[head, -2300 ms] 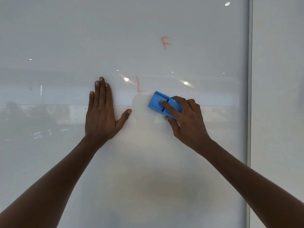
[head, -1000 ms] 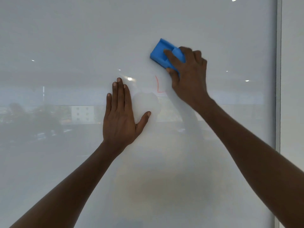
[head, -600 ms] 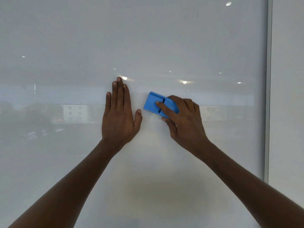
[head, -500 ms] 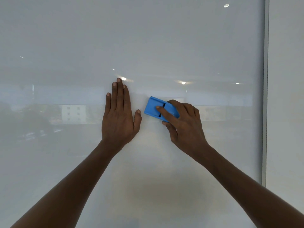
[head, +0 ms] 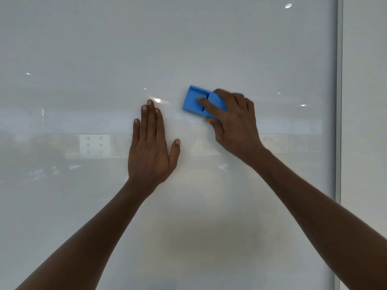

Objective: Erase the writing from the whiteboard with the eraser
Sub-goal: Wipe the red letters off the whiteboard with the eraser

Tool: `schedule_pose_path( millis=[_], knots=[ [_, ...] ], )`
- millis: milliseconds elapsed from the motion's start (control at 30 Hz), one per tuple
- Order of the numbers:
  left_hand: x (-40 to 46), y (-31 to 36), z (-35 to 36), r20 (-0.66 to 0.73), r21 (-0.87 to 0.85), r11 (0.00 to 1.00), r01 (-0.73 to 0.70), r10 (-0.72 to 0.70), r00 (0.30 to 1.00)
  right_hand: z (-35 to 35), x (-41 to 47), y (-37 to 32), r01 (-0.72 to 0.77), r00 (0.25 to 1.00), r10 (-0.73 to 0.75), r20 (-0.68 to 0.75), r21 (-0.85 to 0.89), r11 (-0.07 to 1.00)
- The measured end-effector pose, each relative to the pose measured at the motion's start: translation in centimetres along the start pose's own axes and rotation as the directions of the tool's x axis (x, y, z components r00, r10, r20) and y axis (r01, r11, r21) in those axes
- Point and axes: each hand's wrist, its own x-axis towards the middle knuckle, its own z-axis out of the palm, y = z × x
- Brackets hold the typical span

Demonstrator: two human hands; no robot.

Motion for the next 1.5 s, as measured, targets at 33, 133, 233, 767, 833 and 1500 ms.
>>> schedule_pose_path(
  millis=[33, 133, 233, 767, 833, 1500],
  knots=[
    [0.0, 0.0, 0.0, 0.0, 0.0, 1.0, -0.003, 0.003, 1.0, -0.1, 0.9, 0.6, -0.017, 1.0, 0.017, -0.006, 0.004, 1.0],
    [-0.1, -0.1, 0.2, 0.002, 0.009, 1.0, -0.01, 0.01, 1.0, -0.4, 3.4, 3.0, -0.08, 0.997, 0.08, -0.02, 0.009, 0.997],
    [-0.1, -0.1, 0.2, -0.002, 0.03, 0.999, -0.013, 0.013, 1.0, -1.2, 5.2, 6.9, -0.173, 0.983, 0.174, -0.052, 0.022, 0.985],
    [0.0, -0.1, 0.4, -0.026, 0.034, 0.999, -0.004, 0.005, 1.0, -2.3, 0.8, 14.5, -0.544, 0.826, 0.538, -0.168, 0.01, 0.839],
    [0.0, 0.0, 0.4, -0.029, 0.033, 0.999, -0.004, 0.005, 1.0, -1.6, -0.2, 12.2, -0.542, 0.825, 0.538, -0.173, 0.024, 0.84],
    [0.0, 0.0, 0.1, 0.012, 0.001, 1.0, 0.011, -0.011, 1.0, 0.8, -6.9, -4.5, -0.191, 0.982, 0.19, 0.021, 0.165, 0.968]
  ],
)
